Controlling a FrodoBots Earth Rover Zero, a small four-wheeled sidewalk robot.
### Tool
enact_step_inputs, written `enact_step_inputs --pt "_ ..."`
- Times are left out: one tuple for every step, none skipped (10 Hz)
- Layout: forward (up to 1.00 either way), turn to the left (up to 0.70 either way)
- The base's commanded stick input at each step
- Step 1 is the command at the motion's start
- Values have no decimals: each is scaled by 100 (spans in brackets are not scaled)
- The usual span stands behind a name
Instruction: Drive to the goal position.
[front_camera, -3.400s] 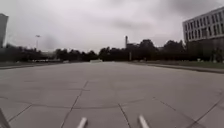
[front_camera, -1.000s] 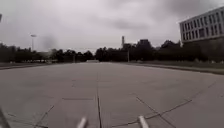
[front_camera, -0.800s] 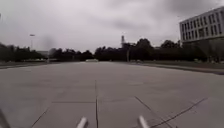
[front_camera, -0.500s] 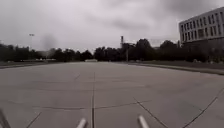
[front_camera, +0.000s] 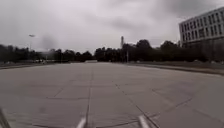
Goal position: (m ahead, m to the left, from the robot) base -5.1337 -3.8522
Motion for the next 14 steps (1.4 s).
enact_step_inputs --pt "0 0" --pt "0 0" --pt "80 0" --pt "99 0" --pt "99 0" --pt "99 0" --pt "98 0" --pt "99 0" --pt "98 0" --pt "99 14" --pt "99 26" --pt "99 36" --pt "99 25" --pt "99 6"
